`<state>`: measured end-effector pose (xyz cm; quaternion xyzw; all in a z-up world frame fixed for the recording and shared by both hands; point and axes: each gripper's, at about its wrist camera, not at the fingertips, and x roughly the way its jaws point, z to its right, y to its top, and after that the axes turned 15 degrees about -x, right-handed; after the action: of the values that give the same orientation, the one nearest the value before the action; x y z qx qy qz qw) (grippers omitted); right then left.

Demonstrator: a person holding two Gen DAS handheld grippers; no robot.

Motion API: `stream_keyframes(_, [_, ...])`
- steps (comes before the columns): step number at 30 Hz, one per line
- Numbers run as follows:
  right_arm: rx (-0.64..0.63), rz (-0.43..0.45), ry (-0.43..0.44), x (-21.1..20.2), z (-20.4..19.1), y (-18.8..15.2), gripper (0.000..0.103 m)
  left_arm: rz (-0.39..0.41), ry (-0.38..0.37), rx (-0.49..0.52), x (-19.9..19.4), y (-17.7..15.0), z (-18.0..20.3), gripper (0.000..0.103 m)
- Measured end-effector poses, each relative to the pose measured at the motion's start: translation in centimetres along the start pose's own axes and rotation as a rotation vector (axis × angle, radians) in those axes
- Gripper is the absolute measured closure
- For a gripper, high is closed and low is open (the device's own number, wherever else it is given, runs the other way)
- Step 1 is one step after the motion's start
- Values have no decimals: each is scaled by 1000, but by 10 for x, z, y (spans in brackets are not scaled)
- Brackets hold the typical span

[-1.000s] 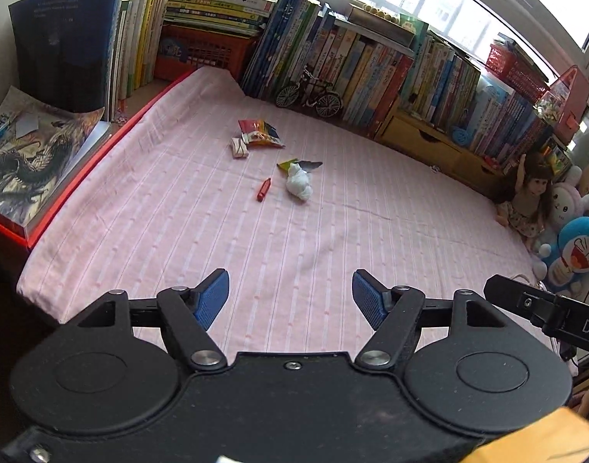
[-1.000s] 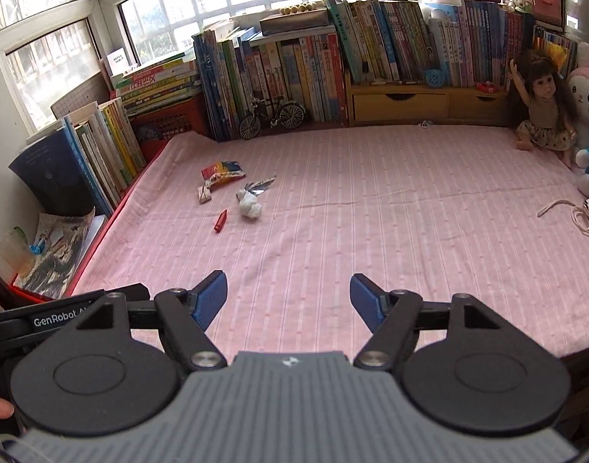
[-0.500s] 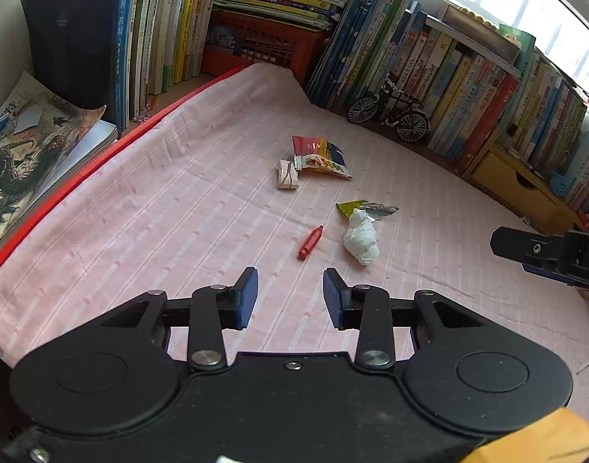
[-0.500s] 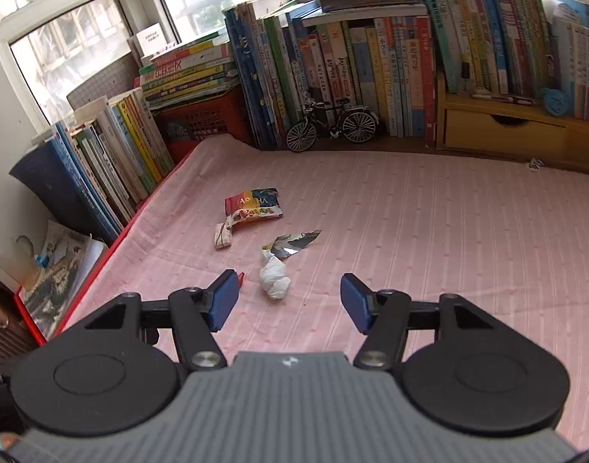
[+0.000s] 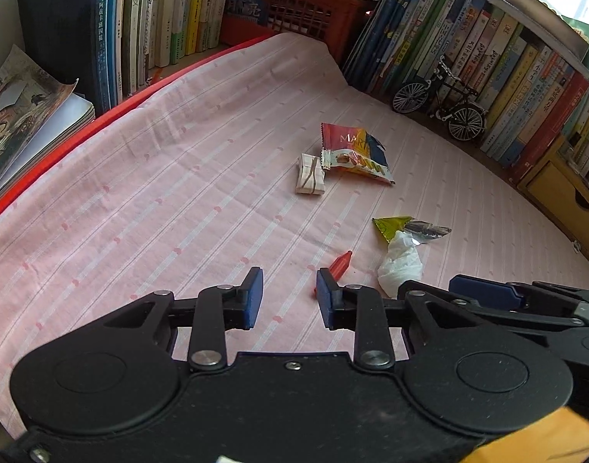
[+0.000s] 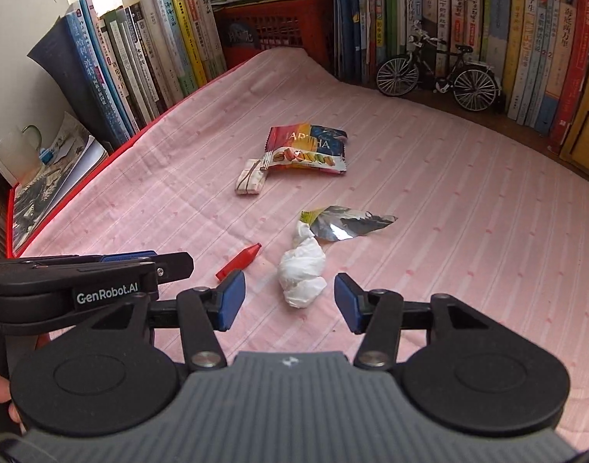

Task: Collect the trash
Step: 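Grasp the white tissue with the right tool while the left tool grasps the red crayon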

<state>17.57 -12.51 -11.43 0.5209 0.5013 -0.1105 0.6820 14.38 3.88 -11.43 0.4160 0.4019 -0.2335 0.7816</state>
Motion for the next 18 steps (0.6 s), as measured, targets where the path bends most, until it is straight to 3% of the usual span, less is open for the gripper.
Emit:
stream_keyframes(5, [-32,-45,-3,25,7,4,44,-36,5,42,14,2,9,74])
stream_keyframes(6, [-30,-56,4,27,10,3,49,-42,2,48,17,2,11,73])
stream_keyframes(7, [-24,-73,17,30,14,1,60,-46,1,55,20,2,14,72])
stream_keyframes(10, [-3,-72,41,26,22,-5,72,-58,-7,86,29,0,24,72])
stream_keyframes(16, [65,-55,18,10,32,-17,79,-100,-1,147,50,-5,41,72])
stream_keyframes(18, [85,-61,13,9,36,-20,77,-87,22,153,52,-7,45,85])
